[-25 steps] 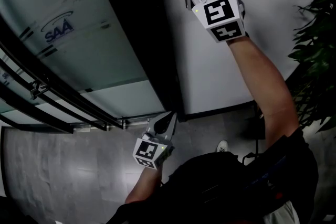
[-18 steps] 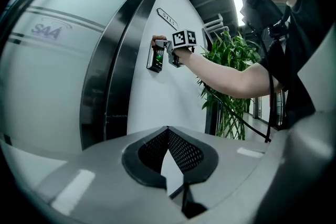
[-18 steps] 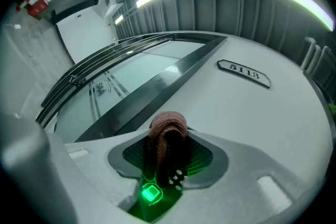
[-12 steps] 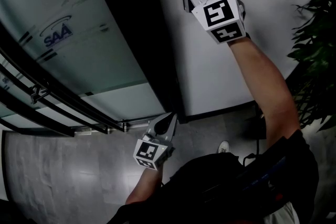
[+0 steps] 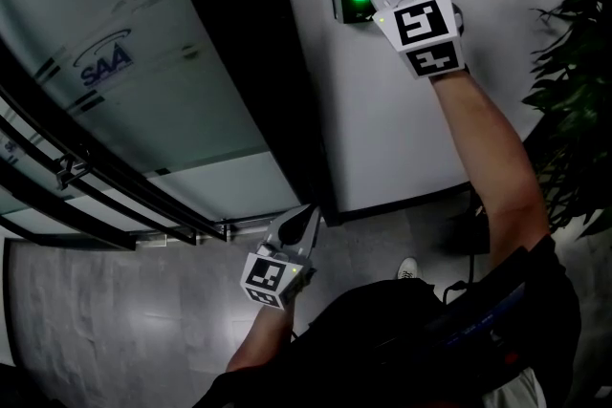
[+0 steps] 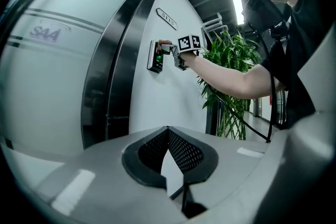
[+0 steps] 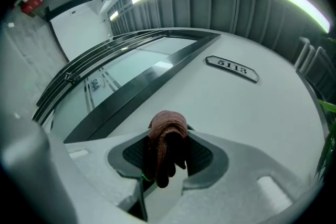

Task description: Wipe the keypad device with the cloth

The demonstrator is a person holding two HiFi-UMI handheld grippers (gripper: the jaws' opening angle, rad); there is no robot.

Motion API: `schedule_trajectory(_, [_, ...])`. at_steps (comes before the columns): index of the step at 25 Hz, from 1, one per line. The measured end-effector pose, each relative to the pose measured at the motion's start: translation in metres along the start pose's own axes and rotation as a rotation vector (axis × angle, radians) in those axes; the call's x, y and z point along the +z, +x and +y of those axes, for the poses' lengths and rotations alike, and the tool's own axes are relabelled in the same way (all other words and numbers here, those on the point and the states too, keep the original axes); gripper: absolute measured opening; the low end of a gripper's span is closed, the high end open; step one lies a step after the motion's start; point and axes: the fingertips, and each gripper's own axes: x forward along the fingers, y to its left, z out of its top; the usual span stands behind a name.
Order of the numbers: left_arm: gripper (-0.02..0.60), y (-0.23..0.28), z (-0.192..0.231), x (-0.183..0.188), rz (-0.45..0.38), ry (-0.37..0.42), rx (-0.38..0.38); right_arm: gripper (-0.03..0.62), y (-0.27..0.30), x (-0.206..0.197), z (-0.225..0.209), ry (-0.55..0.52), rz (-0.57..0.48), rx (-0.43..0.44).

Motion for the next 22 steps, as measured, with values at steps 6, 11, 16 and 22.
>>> schedule_trajectory(6, [0.015,0.004,-0.006,0.001,-0.001,0.002,-0.017,0.144,-0.007,-0.010,-0.015,0.010,0.025,-0.019])
schedule_trajectory(11, [0.016,0.005,-0.009,0.001,0.000,0.006,-0.020,0.144,-0.011,-0.020,-0.027,0.018,0.046,-0.040])
schedule_trajectory(16, [0.015,0.004,-0.010,0.002,0.004,0.010,-0.021,0.144,-0.011,-0.035,-0.036,0.024,0.078,-0.065])
schedule_trajectory(22, [0.015,0.005,-0.012,0.001,0.004,0.011,-0.023,0.144,-0.011,-0.058,-0.050,0.068,0.131,-0.091])
